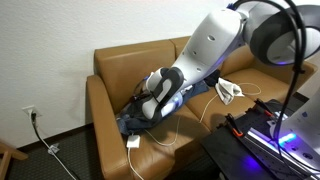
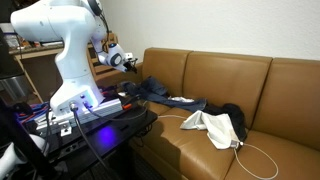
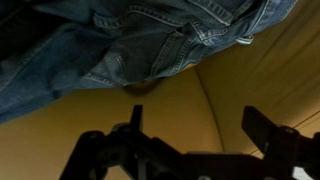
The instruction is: Spread the jeans on the couch
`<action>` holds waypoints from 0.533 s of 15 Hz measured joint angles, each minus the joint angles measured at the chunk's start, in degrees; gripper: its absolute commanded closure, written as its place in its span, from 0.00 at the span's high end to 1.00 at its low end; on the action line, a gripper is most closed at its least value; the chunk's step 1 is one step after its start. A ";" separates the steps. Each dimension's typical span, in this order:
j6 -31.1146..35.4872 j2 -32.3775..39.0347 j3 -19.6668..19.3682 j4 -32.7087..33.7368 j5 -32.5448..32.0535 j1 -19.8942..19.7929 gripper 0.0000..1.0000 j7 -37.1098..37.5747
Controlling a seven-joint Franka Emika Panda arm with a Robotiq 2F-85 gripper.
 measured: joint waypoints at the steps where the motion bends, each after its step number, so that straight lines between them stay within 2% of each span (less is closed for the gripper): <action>1: -0.17 -1.50 -2.06 -2.76 4.08 3.13 1.00 0.63; 5: -4.23 -7.71 -11.78 -14.77 20.47 18.52 1.00 2.52; 7: -9.69 -9.00 -19.66 -20.39 26.14 28.04 1.00 5.33; 8: -13.51 -8.84 -23.93 -22.85 26.74 32.53 1.00 8.15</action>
